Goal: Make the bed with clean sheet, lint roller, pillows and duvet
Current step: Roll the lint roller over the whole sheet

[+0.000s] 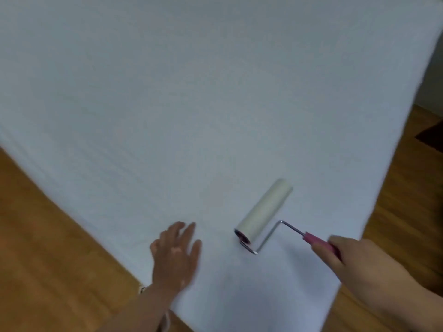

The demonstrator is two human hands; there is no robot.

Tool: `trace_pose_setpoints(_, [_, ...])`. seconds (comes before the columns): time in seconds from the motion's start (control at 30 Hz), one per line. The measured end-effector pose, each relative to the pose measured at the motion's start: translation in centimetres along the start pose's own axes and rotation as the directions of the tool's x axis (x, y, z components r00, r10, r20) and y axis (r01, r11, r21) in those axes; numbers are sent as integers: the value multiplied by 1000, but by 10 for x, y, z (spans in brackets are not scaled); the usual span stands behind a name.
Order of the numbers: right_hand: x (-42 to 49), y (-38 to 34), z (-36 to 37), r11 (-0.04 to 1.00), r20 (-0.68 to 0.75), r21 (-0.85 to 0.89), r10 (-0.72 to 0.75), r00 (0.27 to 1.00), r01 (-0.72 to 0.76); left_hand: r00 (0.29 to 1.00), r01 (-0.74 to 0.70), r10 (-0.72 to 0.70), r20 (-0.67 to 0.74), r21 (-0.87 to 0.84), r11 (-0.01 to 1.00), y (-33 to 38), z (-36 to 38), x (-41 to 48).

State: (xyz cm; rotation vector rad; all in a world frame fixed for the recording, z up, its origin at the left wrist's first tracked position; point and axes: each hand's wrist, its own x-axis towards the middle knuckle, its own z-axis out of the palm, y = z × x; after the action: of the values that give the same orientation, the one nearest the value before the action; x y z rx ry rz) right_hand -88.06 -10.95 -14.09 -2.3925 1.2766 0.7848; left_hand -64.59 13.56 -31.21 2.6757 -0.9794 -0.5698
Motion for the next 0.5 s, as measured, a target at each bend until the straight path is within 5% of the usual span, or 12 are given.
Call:
trace_pose_setpoints(0.13, [82,-183,-10,974,-68,160,-149,987,158,990,-14,-3,-144,-116,993,-71,-29,43])
trace_pose_setpoints(0.27, [157,-354,-32,934,-81,182,-299,951,309,977,58,-59,-206,-11,998,-176,-70,106])
trace_pose_setpoints(0.5, [262,-613,-65,857,-108,-24,-515,850,516,943,266,-246,-226,63,962,-325,-124,201])
